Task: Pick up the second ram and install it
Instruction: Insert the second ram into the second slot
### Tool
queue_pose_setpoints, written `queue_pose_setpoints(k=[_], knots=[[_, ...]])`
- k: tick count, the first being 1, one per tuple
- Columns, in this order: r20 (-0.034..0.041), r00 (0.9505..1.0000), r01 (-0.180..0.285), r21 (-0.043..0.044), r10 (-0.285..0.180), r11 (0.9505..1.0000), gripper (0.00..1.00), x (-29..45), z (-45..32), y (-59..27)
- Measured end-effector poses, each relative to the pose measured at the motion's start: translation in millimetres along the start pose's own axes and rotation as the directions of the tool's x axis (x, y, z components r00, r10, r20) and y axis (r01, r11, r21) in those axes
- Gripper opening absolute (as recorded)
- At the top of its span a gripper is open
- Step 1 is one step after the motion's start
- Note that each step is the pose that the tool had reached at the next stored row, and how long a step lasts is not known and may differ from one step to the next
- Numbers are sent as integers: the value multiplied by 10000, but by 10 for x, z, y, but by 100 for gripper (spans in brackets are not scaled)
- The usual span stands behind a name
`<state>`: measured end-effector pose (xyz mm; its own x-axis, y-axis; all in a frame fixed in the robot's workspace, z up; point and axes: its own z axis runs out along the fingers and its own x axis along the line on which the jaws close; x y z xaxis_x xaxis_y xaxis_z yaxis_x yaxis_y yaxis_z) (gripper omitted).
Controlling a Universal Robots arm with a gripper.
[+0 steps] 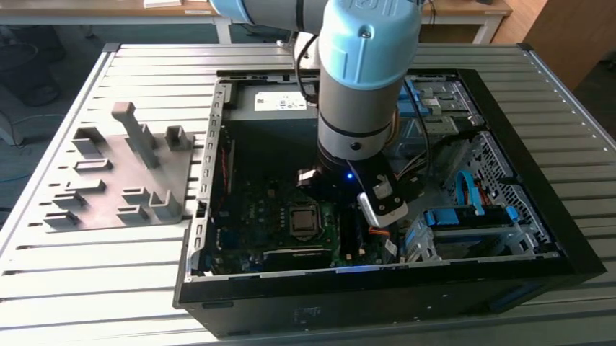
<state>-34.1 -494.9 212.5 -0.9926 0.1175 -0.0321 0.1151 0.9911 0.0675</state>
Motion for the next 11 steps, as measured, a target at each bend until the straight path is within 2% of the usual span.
queue_pose_setpoints(k=[11], knots=[[3, 10000, -16, 22, 16, 10000, 14, 3, 25, 25]])
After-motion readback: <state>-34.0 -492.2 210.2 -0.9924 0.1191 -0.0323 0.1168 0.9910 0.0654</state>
